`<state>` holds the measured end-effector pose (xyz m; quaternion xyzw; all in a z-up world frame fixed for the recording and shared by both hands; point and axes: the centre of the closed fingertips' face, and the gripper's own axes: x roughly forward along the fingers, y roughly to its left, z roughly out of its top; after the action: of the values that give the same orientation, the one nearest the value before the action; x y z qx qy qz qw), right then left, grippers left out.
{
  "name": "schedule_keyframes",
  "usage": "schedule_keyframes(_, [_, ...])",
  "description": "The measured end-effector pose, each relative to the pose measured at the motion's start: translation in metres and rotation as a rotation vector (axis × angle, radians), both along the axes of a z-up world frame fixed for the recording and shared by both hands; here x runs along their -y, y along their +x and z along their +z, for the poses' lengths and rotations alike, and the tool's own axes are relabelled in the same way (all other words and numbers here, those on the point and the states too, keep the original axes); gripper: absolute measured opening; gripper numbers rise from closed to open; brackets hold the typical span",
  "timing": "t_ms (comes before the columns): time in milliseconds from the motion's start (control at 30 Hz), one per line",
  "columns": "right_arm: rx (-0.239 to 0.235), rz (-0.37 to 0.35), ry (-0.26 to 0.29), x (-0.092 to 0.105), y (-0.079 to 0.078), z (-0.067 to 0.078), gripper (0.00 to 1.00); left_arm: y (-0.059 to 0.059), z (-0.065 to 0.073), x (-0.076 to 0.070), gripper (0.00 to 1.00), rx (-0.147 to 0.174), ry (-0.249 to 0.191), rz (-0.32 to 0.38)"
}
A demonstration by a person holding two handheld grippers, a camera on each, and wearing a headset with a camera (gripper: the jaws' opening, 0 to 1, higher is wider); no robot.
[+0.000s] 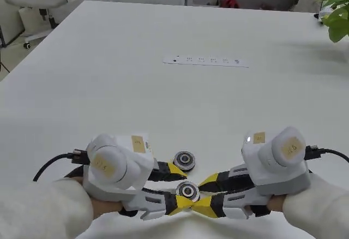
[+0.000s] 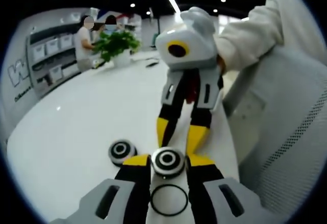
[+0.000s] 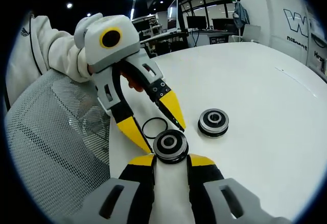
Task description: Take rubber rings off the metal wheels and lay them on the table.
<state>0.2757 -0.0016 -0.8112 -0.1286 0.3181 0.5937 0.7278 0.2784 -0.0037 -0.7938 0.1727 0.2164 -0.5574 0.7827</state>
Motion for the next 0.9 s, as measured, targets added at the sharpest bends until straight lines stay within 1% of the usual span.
schedule_keyframes(67, [0.002, 0.0, 0.0, 0.0001, 0.0004, 0.0, 0.19, 0.0003, -0.0015, -0.001, 0.27, -0.008, 0.0, 0.004])
schedule_keyframes(100, [0.003, 0.001, 0.0, 0.0, 0.0007, 0.0001, 0.19, -0.0001, -0.0018, -0.0009, 0.27, -0.022, -0.011, 0.012])
schedule_keyframes(200, [0.006, 0.005, -0.004, 0.0005, 0.0004, -0.0004, 0.18, 0.0011, -0.0004, -0.0014, 0.25, -0.019, -0.018, 0.018])
schedule_keyframes(300, [0.01, 0.012, -0.011, 0.0018, 0.0004, -0.0017, 0.15, 0.0017, 0.0015, -0.0012, 0.17, -0.026, -0.034, 0.024])
schedule_keyframes(367, [0.01, 0.012, -0.01, 0.002, 0.0005, -0.0019, 0.15, 0.0013, 0.0014, -0.001, 0.14, -0.031, -0.038, 0.025])
schedule_keyframes(433, [0.011, 0.014, -0.011, 0.002, 0.0005, -0.0019, 0.15, 0.0008, -0.0017, -0.0017, 0.15, -0.032, -0.024, 0.022])
schedule_keyframes(467, [0.011, 0.014, -0.012, 0.0022, 0.0003, -0.002, 0.15, 0.0015, -0.0007, -0.0009, 0.15, -0.027, -0.034, 0.025])
schedule_keyframes(500, [0.012, 0.015, -0.012, 0.0021, 0.0007, -0.0021, 0.14, 0.0012, -0.0016, -0.0014, 0.14, -0.032, -0.031, 0.027])
schedule_keyframes(600, [0.013, 0.017, -0.014, 0.0025, 0.0008, -0.0023, 0.14, 0.0013, -0.0012, -0.001, 0.14, -0.03, -0.033, 0.026])
schedule_keyframes(633, [0.02, 0.018, -0.026, 0.0041, 0.0012, -0.0038, 0.12, 0.0011, -0.0013, -0.0008, 0.14, -0.029, -0.034, 0.026])
schedule_keyframes(733, [0.017, 0.019, -0.023, 0.0044, 0.0013, -0.0039, 0.09, 0.0012, -0.0016, -0.0006, 0.14, -0.029, -0.037, 0.028])
schedule_keyframes(800, [0.026, 0.025, -0.027, 0.0053, 0.0016, -0.0039, 0.07, 0.0012, -0.0014, -0.0006, 0.14, -0.03, -0.038, 0.028])
schedule_keyframes(867, [0.038, 0.023, -0.03, 0.0063, 0.0034, -0.0039, 0.01, 0.0012, -0.0014, -0.0006, 0.14, -0.03, -0.038, 0.028])
schedule_keyframes(900, [0.044, 0.023, -0.025, 0.0055, 0.0044, -0.0031, 0.01, 0.0011, -0.0014, -0.0005, 0.14, -0.031, -0.039, 0.029])
